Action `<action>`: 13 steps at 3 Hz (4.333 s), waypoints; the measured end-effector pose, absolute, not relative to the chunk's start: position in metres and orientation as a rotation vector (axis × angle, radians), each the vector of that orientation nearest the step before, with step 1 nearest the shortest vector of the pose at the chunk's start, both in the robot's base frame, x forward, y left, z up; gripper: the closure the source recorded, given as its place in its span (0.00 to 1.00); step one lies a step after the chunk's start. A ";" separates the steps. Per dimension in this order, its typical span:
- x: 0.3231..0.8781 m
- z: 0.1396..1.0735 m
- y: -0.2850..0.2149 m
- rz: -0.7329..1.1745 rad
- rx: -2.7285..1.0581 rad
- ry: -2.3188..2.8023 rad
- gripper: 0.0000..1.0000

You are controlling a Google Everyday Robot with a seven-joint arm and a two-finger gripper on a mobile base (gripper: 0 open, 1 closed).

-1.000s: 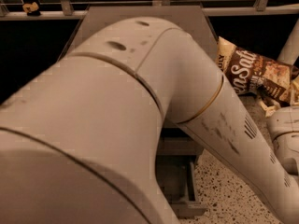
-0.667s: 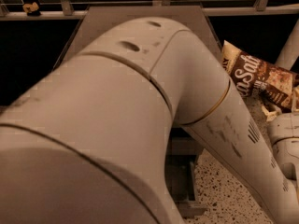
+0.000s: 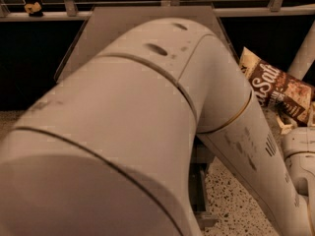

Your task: Pick brown chip bag from bottom drawer and place on counter

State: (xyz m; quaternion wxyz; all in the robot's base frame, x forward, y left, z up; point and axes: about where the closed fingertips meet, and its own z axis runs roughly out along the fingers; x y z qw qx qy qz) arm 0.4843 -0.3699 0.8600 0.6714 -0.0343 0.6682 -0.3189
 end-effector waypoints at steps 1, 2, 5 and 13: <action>0.494 0.858 -0.367 -0.714 -0.071 1.498 1.00; 0.526 0.870 -0.349 -0.680 -0.105 1.451 1.00; 0.617 0.889 -0.275 -0.531 -0.079 1.342 1.00; 0.667 0.856 -0.192 -0.361 -0.039 1.403 1.00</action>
Offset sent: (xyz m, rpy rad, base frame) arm 0.1095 0.0537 0.0556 -0.1230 -0.0988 0.1800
